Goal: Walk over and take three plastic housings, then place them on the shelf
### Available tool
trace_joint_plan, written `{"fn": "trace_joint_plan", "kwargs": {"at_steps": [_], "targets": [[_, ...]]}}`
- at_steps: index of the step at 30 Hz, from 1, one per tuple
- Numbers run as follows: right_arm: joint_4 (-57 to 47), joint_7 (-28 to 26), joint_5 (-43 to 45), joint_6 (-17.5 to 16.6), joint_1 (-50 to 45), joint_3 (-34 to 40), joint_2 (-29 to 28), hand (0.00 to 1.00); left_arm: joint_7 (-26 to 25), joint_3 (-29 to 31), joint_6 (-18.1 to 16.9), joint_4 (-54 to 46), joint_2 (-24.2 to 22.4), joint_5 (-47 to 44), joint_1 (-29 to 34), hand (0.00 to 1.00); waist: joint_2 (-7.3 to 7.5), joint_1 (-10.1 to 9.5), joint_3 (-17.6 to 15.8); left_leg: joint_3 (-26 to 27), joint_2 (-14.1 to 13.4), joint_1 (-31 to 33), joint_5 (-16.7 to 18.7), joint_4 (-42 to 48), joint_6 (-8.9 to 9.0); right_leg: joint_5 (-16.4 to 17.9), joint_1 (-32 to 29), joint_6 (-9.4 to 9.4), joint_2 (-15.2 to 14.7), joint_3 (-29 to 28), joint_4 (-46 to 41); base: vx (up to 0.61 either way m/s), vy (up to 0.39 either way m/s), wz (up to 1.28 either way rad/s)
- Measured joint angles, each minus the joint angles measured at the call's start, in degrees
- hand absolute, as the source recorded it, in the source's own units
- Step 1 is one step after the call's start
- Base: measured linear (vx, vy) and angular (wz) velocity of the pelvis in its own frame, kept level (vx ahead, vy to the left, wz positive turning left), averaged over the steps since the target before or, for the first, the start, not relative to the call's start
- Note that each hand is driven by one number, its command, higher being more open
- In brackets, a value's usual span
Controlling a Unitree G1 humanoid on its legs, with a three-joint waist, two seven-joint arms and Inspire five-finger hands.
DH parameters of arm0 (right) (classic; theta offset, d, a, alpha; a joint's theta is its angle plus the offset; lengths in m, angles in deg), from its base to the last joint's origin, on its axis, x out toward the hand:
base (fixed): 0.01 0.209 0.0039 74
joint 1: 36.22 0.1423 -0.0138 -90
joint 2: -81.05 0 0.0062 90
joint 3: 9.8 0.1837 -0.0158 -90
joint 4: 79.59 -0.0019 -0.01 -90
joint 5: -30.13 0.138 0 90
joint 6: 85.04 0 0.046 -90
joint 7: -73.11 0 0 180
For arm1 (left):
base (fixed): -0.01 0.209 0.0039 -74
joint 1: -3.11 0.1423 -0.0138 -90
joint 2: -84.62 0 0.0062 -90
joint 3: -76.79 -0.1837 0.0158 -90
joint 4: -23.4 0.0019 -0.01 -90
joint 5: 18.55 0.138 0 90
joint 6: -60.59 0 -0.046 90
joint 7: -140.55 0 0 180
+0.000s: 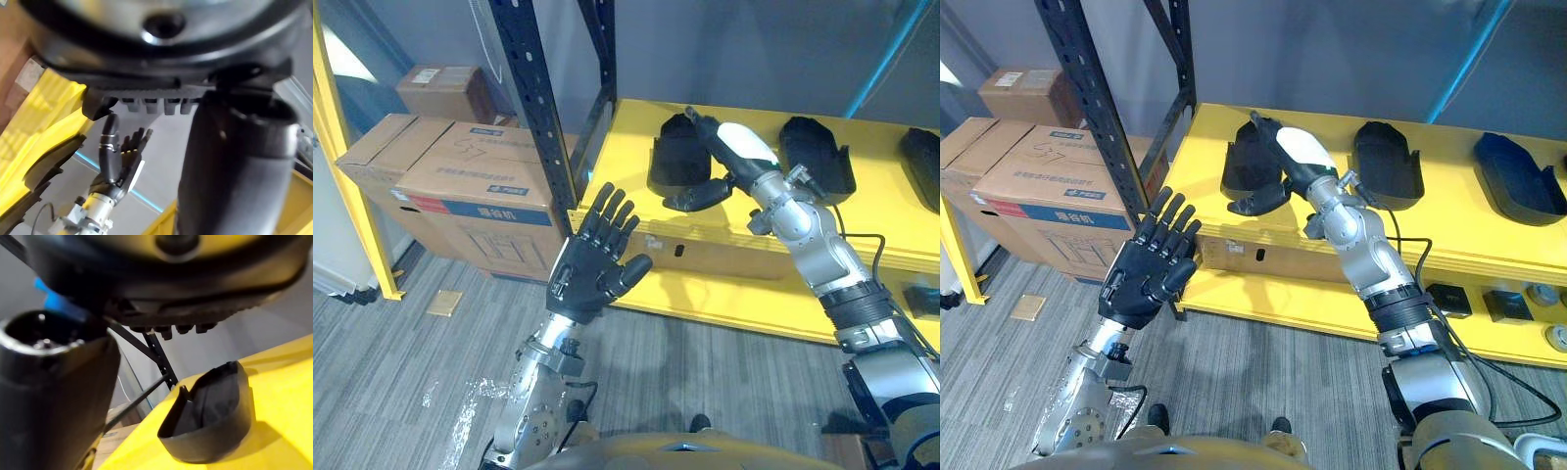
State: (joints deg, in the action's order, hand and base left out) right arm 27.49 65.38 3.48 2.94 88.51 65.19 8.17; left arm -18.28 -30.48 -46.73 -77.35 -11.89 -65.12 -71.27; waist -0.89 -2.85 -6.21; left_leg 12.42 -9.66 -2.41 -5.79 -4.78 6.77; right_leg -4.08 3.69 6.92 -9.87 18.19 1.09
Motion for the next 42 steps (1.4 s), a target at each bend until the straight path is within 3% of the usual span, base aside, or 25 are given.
{"fn": "trace_joint_plan", "kwargs": {"at_steps": [14,19,24,34,42], "targets": [[14.95,8.20,-0.10,-0.02,10.43,-1.43,-0.04,1.00,-0.09,0.10,0.00,0.00,0.08,2.12,0.90,1.00,-0.90,-1.70,-0.50,-3.67,0.10,2.08,-1.05,0.00,-0.15,0.22,0.32,-0.26,-0.03,3.40,-0.14,-0.02,-0.005,0.12],[18.14,8.57,-2.31,-0.12,14.12,-1.42,-0.04,1.00,-0.41,0.09,-0.22,0.00,0.07,2.17,1.37,1.00,-1.96,-2.04,-2.09,-4.22,0.10,2.33,-1.15,0.00,-0.17,0.26,0.37,-0.28,-0.03,3.87,-0.25,-0.01,-0.008,0.06],[22.12,8.47,-2.34,-0.34,15.78,-1.42,0.08,1.00,-0.57,0.17,-0.26,0.00,0.11,2.17,2.09,1.00,-1.85,-2.40,-3.57,-4.80,0.09,2.56,-1.26,0.01,-0.20,0.51,0.26,-0.31,-0.12,4.41,-1.03,0.01,-0.010,0.06],[25.60,3.81,-2.12,-2.73,18.34,-2.09,0.83,1.00,-0.64,0.33,-0.41,0.00,0.09,2.16,2.22,1.00,-1.85,-3.19,-4.95,-5.62,0.09,2.87,-1.28,0.03,-0.21,2.15,-0.44,-0.22,-0.52,5.05,-3.42,0.01,-0.010,0.04],[25.57,-3.51,-0.20,-3.86,18.83,-2.64,2.28,1.00,-0.49,0.38,-0.40,0.00,0.14,2.17,2.22,1.00,-1.85,-3.27,-7.05,-5.76,0.10,2.25,-1.27,0.02,-0.20,3.21,-0.65,-0.19,-0.89,4.78,-5.39,0.00,-0.002,0.01]]}}
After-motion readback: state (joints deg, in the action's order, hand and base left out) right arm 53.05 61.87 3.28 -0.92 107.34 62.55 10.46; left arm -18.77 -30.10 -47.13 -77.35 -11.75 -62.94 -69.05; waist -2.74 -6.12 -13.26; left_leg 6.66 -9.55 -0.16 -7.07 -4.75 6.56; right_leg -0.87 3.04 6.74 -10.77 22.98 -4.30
